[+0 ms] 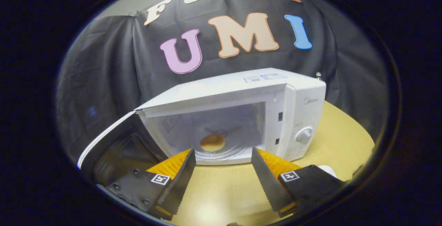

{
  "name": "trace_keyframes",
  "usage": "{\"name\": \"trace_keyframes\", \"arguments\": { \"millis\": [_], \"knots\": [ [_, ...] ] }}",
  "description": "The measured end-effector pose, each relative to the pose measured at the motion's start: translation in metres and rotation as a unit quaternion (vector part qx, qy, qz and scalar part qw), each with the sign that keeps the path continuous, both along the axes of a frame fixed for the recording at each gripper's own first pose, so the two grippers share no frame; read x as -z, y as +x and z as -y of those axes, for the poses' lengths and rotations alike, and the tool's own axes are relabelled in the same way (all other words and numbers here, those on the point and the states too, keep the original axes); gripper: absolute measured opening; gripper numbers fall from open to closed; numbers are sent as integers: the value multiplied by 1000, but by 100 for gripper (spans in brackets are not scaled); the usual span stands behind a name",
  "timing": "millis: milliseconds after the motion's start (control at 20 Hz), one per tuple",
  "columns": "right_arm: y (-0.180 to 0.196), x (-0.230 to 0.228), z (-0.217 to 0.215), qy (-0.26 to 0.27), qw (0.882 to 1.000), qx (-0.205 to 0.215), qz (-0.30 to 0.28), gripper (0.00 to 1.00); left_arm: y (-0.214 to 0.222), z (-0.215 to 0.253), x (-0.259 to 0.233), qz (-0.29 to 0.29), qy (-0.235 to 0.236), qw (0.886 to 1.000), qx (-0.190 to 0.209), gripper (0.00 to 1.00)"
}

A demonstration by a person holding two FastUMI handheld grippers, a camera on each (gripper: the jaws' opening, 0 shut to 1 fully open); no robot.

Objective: Open the microwave oven with the left hand, put the food in, and close the microwave oven.

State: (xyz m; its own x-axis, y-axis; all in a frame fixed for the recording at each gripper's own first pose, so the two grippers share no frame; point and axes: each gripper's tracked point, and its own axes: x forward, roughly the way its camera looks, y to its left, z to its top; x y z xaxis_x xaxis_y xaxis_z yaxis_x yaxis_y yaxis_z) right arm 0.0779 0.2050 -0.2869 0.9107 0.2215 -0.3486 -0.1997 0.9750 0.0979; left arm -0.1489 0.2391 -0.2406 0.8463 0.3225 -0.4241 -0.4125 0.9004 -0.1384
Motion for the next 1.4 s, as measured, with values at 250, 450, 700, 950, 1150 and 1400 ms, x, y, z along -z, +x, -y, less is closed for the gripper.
{"name": "trace_keyframes", "arguments": {
  "millis": [250, 450, 700, 950, 1150, 1400],
  "knots": [
    [-9, -24, 25, -9, 1000, 9, 9, 91, -1, 3, -2, -10, 26, 1000, 13, 0],
    [-14, -44, 52, -12, 999, 33, 19, 91, 0, 18, -6, -8, 34, 998, 44, 0],
    [-19, -71, 85, -19, 997, 62, 36, 91, 2, 41, -5, -13, 20, 997, 75, 0],
    [-23, -86, 115, -38, 996, 69, 40, 91, 9, 68, -6, -17, 9, 996, 91, 0],
    [-24, -88, 140, -44, 996, 66, 30, 91, 16, 89, -5, -27, 12, 995, 91, 0],
    [-20, -94, 167, -38, 997, 62, 27, 91, 31, 136, -10, -24, 9, 993, 113, 0]
  ]
}}
